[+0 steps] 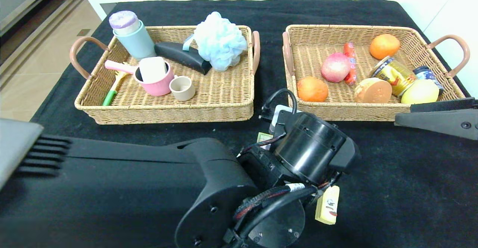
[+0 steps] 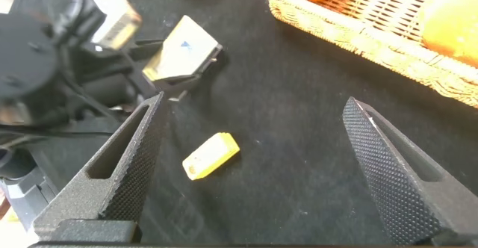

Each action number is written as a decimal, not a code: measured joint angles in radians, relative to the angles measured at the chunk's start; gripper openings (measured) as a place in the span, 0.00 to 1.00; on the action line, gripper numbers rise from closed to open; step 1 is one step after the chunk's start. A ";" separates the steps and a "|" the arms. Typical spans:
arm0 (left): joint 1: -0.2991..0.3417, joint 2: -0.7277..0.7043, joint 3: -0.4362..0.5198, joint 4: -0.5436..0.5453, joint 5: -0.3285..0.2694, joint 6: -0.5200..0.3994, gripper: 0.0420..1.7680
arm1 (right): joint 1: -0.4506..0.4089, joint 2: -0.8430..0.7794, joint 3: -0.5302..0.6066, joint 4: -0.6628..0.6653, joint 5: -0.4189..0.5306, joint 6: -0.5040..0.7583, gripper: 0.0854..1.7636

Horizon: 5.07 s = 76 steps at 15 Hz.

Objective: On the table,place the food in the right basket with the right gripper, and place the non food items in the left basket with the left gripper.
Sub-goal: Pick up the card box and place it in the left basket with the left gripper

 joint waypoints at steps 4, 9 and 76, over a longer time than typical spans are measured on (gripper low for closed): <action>0.001 -0.073 0.031 0.005 0.000 0.044 0.57 | 0.000 0.000 0.000 0.000 0.000 0.000 0.97; 0.011 -0.164 0.028 0.016 -0.001 0.112 0.57 | -0.001 -0.005 0.000 0.000 0.000 0.000 0.97; 0.455 -0.660 0.292 -0.021 -0.781 0.153 0.96 | 0.130 0.027 -0.017 0.000 -0.253 0.062 0.97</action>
